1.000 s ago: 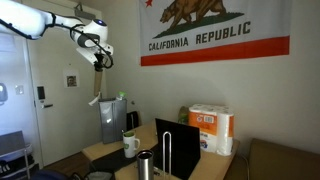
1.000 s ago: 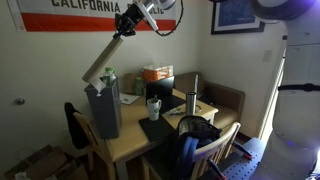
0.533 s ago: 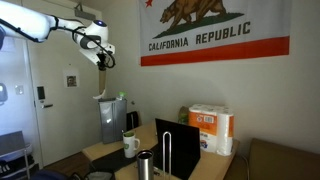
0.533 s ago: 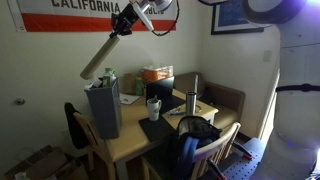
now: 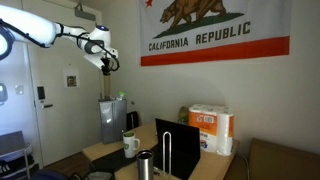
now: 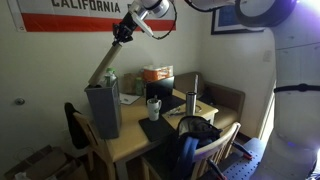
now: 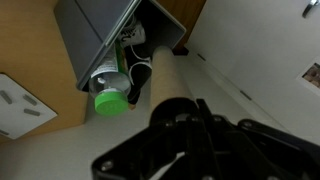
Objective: Take the paper towel core off the stand and put it in the gray bin
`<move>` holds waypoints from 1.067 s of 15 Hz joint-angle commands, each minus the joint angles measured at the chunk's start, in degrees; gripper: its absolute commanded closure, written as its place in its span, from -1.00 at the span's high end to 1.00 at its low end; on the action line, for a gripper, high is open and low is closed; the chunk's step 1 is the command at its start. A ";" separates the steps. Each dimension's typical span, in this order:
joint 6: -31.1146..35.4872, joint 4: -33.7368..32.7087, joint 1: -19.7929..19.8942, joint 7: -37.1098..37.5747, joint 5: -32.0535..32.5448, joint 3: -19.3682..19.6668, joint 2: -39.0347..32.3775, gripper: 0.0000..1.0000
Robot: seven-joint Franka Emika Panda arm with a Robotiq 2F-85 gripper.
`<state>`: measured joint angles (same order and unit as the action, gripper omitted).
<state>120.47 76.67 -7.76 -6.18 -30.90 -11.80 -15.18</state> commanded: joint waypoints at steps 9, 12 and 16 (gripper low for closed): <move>2.17 4.26 -1.41 0.24 4.75 0.21 -1.50 -0.93; 2.58 6.68 -1.60 -0.16 4.96 0.13 -0.95 -0.93; 2.73 8.33 -1.59 0.32 5.39 -0.26 -0.86 -0.93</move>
<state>121.36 81.48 -9.00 -6.32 -27.08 -11.94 -17.39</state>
